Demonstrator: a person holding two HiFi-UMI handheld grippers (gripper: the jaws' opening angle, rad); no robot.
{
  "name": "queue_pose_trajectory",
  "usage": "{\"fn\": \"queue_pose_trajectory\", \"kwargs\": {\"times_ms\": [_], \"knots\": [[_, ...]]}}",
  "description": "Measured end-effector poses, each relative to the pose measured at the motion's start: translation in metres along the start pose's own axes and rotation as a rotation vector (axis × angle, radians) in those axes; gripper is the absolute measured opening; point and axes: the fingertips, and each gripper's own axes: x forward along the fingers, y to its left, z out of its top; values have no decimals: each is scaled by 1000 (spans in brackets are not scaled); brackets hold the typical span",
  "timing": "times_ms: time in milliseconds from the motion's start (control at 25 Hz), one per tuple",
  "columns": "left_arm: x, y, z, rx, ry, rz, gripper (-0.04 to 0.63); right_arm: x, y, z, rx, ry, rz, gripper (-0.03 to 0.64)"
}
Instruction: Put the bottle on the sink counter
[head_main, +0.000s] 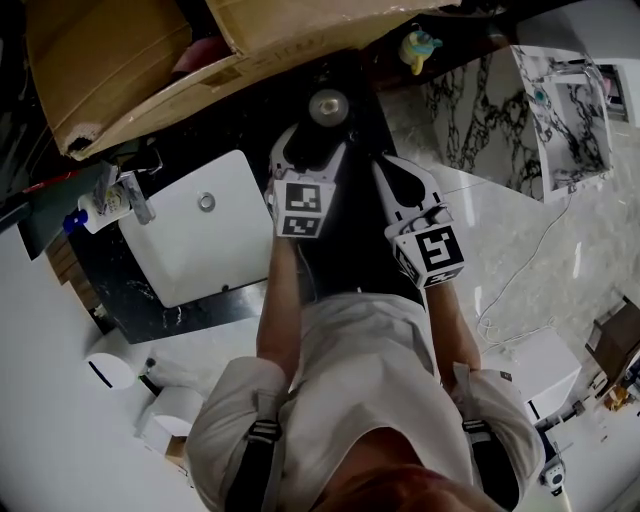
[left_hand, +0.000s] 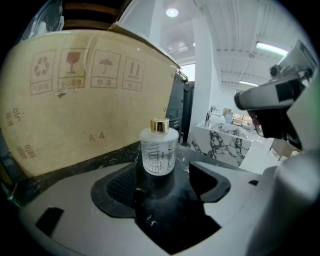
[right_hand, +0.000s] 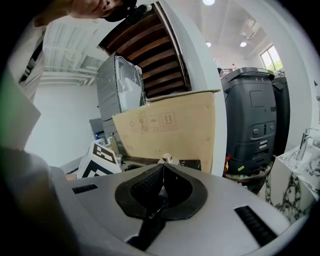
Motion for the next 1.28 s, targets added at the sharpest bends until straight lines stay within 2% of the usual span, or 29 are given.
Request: {"fn": "queue_pose_trajectory", "kwargs": {"times_ms": [200,240,320,640,1000,1280], "knots": [[-28,-4,3,-17,-36,-34,330,-7,11,6,-19,-18,-5,-2],[-34,-3,5,-20,-49,-29,306,-9,13,8,-23,-22,-7,-2],[-46,-2,11,-16,-79,-5,192,-13,16,10,-28,-29,-12,-2],[-94,-1,40,-10,-192,40,86,-33,29,31,-63,-77,-17,-2],[-143,-14,68,21,-291,51,19,-54,43,54,-100,-144,12,-2],[-166,-14,78,3,-348,55,5,-55,48,46,-141,-130,20,-3]]}}
